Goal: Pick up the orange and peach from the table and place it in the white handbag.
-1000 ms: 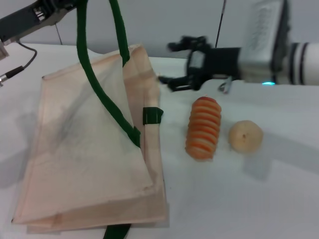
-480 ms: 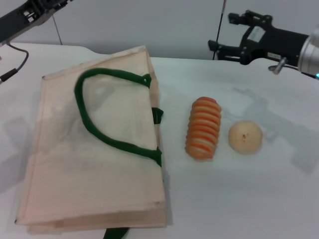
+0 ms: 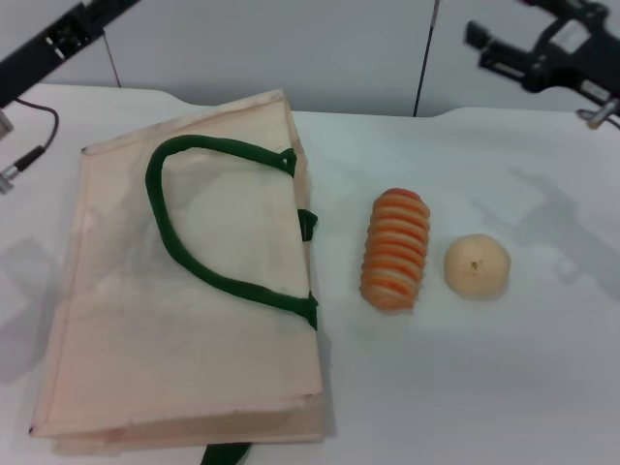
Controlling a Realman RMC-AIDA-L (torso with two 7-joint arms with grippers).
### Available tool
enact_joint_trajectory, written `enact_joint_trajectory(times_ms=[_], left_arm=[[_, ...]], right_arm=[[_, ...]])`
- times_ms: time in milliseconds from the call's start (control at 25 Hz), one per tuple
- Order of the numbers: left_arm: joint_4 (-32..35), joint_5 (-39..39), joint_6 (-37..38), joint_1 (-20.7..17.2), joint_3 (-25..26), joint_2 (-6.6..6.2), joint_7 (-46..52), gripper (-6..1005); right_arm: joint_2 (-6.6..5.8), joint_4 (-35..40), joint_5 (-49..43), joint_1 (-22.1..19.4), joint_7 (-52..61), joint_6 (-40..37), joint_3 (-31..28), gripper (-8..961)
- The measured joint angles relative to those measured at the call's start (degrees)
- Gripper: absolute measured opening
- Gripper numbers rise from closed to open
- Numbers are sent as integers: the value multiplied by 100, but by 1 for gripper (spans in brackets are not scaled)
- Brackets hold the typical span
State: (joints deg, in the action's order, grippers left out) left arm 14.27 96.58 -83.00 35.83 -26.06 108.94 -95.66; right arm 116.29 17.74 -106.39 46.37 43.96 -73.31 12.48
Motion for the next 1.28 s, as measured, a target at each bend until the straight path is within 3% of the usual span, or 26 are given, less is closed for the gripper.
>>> enact_joint_trajectory(times_ms=[40, 80, 160, 320, 400, 600, 760, 1280], left_arm=[[0, 0, 0, 0, 0, 0, 0, 733], [-59, 108, 160, -23, 116, 142, -717, 769], [-74, 176, 284, -49, 214, 266, -1328, 842], [-89, 428, 566, -105, 449, 611, -2830, 883], [-177, 594, 679, -129, 542, 707, -3427, 893], [-793, 1260, 784, -131, 765, 721, -4867, 892], [-1036, 1637, 827, -147, 866, 736, -5485, 891], [-1213, 1969, 156, -391, 908, 748, -5619, 887]], right_arm=[[3, -54, 215, -71, -63, -1, 0, 856], [4, -108, 424, -125, -136, 8, -1, 856], [4, -283, 924, -274, -398, 36, -33, 857], [7, -790, 1956, -562, -1166, 47, -248, 856], [11, -1024, 2341, -655, -1549, 49, -364, 855], [25, -1572, 3142, -790, -2191, 51, -695, 853], [25, -1758, 3349, -868, -2393, 10, -755, 851], [21, -1798, 3385, -1004, -2289, -22, -756, 851]])
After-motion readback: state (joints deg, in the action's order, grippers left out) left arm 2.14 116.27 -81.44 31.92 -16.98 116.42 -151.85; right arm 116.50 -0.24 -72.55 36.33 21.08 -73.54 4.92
